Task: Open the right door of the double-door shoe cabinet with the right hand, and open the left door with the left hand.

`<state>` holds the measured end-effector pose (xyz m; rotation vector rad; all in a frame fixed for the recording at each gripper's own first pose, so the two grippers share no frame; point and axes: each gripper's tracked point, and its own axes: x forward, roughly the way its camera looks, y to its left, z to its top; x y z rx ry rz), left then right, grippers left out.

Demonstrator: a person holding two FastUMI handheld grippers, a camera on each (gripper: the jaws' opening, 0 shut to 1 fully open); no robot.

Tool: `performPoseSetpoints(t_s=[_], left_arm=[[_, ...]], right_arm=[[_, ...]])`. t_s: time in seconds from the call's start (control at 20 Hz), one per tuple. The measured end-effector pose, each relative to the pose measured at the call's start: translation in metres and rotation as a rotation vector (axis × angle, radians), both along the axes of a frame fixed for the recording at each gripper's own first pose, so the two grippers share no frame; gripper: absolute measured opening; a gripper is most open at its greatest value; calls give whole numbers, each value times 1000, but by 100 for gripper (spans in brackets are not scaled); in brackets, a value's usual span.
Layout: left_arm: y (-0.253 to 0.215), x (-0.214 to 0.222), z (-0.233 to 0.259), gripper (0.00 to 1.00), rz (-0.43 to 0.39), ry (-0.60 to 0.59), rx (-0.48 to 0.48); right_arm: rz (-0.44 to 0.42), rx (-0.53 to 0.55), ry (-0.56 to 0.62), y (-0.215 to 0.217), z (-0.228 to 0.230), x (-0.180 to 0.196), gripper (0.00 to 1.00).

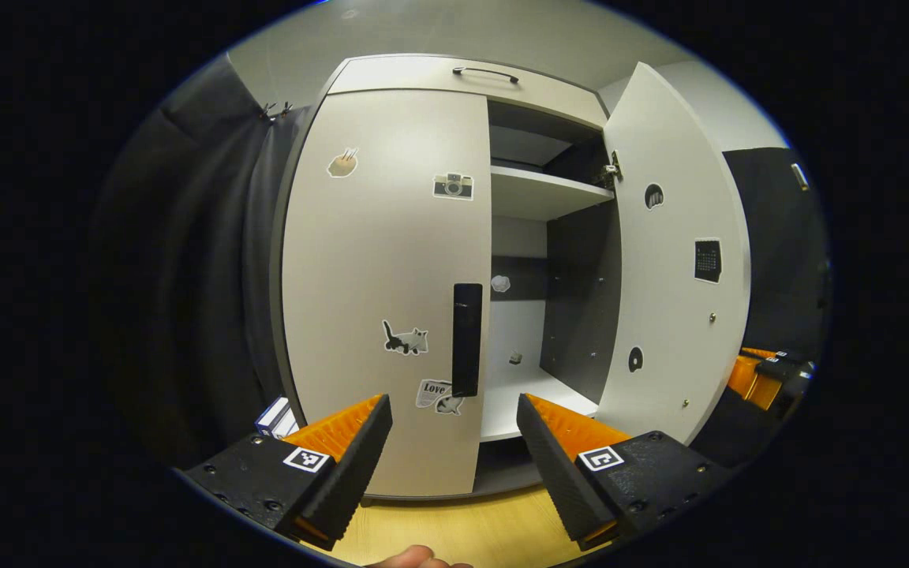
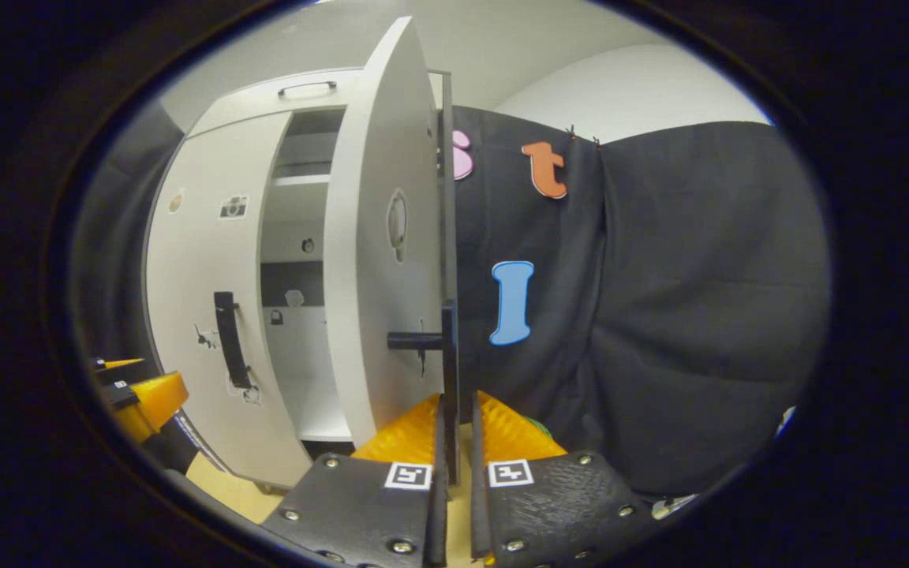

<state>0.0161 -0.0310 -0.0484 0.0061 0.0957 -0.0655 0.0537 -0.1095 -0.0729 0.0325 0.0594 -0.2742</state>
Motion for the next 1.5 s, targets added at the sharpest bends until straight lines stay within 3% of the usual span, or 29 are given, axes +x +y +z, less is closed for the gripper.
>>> performPoseSetpoints(t_s=[0.4, 1.05, 1.35, 1.5], left_arm=[[4, 16, -5, 99, 22, 7, -15], [0, 94, -19, 99, 106, 40, 40], [-8, 120, -19, 99, 130, 26, 60], [-11, 128, -12, 96, 137, 4, 73]], right_arm=[[43, -9, 10, -17, -1, 2, 11], [175, 2, 16, -48, -3, 4, 11], [137, 11, 26, -81, -7, -9, 11], [156, -16, 39, -77, -13, -11, 11]])
